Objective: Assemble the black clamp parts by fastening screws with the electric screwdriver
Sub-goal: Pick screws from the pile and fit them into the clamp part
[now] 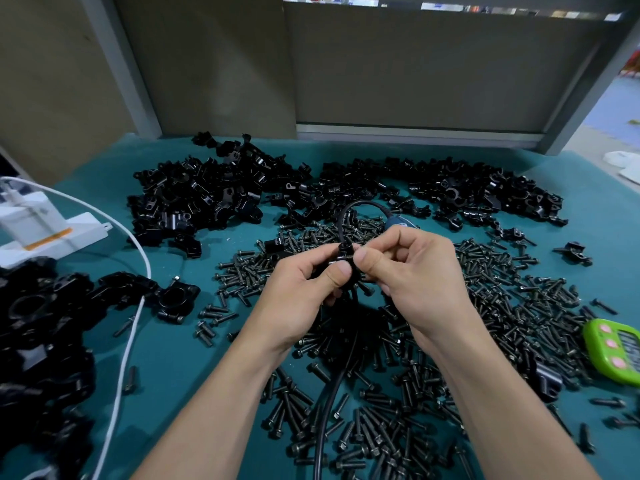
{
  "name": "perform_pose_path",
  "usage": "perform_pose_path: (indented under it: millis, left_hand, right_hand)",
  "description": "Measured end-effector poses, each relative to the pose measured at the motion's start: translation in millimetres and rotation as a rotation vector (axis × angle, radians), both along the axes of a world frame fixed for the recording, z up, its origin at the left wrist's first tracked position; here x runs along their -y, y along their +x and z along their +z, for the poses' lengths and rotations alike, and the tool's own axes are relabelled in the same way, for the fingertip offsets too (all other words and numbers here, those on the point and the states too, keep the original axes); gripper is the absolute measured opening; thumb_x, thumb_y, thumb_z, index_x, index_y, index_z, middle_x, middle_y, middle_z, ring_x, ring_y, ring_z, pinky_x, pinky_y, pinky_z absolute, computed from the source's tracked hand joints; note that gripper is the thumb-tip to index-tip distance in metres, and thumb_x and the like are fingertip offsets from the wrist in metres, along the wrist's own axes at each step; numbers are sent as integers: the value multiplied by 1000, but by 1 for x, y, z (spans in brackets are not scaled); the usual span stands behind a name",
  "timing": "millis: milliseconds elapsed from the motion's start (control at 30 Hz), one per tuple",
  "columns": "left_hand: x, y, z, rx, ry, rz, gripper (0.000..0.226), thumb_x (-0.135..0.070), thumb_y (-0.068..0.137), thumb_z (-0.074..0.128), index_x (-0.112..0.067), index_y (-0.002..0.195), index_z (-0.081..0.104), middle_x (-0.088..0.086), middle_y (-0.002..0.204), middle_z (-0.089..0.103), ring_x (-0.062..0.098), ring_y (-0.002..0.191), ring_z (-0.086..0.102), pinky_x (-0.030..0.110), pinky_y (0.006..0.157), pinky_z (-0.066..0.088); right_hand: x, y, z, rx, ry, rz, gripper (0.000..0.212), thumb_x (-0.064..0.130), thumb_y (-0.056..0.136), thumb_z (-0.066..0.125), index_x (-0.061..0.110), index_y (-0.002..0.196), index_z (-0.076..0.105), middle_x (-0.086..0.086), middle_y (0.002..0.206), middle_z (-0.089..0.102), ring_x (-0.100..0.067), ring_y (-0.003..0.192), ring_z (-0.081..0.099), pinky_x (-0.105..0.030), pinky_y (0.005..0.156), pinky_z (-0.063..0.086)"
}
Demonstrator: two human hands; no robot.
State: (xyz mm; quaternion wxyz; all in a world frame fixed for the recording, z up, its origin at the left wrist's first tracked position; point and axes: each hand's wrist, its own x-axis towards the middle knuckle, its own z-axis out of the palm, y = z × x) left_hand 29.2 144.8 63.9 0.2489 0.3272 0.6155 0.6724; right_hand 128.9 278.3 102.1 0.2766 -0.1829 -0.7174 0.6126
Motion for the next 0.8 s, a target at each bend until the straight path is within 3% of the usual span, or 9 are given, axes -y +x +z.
perform_pose_path:
  millis: [167, 300, 400, 467, 567, 667, 800]
  left_hand:
    - [-1, 0, 1, -3, 16, 12, 37, -40, 91, 66, -26, 124, 75, -8, 106, 80, -1, 80, 63, 16, 69, 49]
    - [0, 1, 2, -27, 11, 42, 33, -41, 92, 66, -30, 121, 77, -7, 108, 80, -1, 87, 69, 16, 71, 49]
    - [1, 1, 2, -48, 1, 64, 29, -43, 93, 68, -35, 119, 78, -8, 110, 79, 2, 94, 71, 16, 77, 49]
    - [1, 1, 2, -68, -21, 96, 28, -40, 95, 70, -34, 121, 77, -9, 109, 79, 3, 95, 72, 13, 77, 48]
    - [2, 1, 3, -90, -37, 106, 24, -29, 98, 71, -44, 115, 77, -18, 104, 78, -7, 86, 67, 14, 79, 47]
    - [1, 2, 5, -119, -53, 122, 31, -25, 97, 73, -52, 112, 75, -21, 109, 77, -4, 100, 69, 22, 89, 51]
    - [0, 4, 8, -156, -33, 132, 33, -21, 96, 75, -52, 108, 75, -23, 106, 77, -7, 100, 69, 9, 84, 49]
  right_hand:
    - [0, 1, -1, 11, 47, -3, 17, 9, 82, 86, 15, 72, 73, 4, 57, 61, -3, 52, 53, -15, 51, 43]
    - [2, 2, 1, 80, 149, -14, 19, 18, 81, 88, 17, 72, 71, 5, 58, 66, -7, 55, 58, -23, 57, 53]
    - [4, 1, 3, 134, 197, -39, 21, 24, 86, 84, 18, 72, 69, 1, 59, 68, -7, 49, 56, -28, 52, 49]
    - [3, 2, 3, 152, 182, -35, 22, 24, 89, 81, 19, 73, 68, 0, 58, 68, -7, 45, 52, -27, 50, 43]
    - [2, 3, 4, 164, 140, -18, 21, 21, 90, 80, 18, 73, 68, -2, 58, 68, -9, 43, 49, -29, 50, 41]
    - [1, 3, 4, 164, 96, 5, 19, 18, 90, 80, 16, 75, 69, -3, 58, 68, -12, 45, 48, -32, 51, 43]
    - [-1, 4, 5, 143, 20, 31, 17, 13, 91, 78, 7, 78, 68, -3, 56, 65, -12, 42, 46, -23, 43, 40]
